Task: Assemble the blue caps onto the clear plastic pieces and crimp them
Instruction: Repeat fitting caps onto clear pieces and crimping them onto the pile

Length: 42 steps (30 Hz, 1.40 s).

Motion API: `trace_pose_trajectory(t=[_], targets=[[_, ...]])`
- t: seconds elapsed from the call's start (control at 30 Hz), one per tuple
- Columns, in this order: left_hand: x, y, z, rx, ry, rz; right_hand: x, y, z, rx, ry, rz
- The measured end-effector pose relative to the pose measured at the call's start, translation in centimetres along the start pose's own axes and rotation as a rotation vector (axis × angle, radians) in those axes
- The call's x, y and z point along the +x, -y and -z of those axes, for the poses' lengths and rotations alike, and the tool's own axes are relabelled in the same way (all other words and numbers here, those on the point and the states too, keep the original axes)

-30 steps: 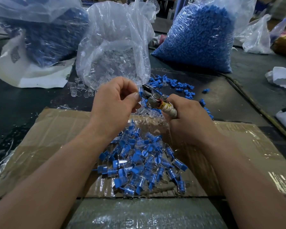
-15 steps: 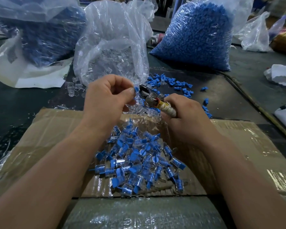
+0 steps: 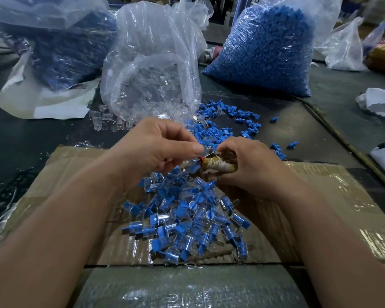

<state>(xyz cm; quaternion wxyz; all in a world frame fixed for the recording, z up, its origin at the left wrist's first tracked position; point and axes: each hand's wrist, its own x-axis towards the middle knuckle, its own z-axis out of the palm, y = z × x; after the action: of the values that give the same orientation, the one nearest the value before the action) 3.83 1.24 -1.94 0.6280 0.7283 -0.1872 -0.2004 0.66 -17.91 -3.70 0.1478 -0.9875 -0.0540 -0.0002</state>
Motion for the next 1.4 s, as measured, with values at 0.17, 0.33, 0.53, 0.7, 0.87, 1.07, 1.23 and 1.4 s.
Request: trace_pose_trajectory(t=[0.17, 0.33, 0.53, 0.7, 0.87, 1.07, 1.23, 1.4], targets=[[1.0, 1.1, 0.4, 0.052, -0.384, -0.028, 0.0, -0.3, 0.2, 0.049, 0.064, -0.011], [2.0, 2.9, 1.2, 0.392, -0.633, -0.051, -0.2, -0.3, 0.6, 0.066, 0.112, 0.023], [2.6, 4.1, 1.0, 0.753, -0.506, 0.009, -0.5, -0.3, 0.8, 0.037, 0.127, 0.024], [2.5, 4.0, 1.0, 0.719, -0.538, -0.007, -0.6, 0.1, 1.0, 0.131, -0.017, 0.0], [2.0, 2.5, 0.4, 0.271, -0.585, -0.066, 0.3, -0.8, 0.7, 0.246, -0.45, -0.09], [1.4, 1.4, -0.2, -0.136, -0.455, -0.036, 1.7, -0.3, -0.5, 0.14, -0.38, -0.026], [1.3, 1.5, -1.0, -0.029, -0.46, -0.116, 2.2, -0.5, -0.9, 0.098, -0.169, -0.062], [1.1, 1.6, -1.3, 0.056, -0.411, -0.096, 2.2, -0.7, -0.8, 0.175, -0.2, -0.137]])
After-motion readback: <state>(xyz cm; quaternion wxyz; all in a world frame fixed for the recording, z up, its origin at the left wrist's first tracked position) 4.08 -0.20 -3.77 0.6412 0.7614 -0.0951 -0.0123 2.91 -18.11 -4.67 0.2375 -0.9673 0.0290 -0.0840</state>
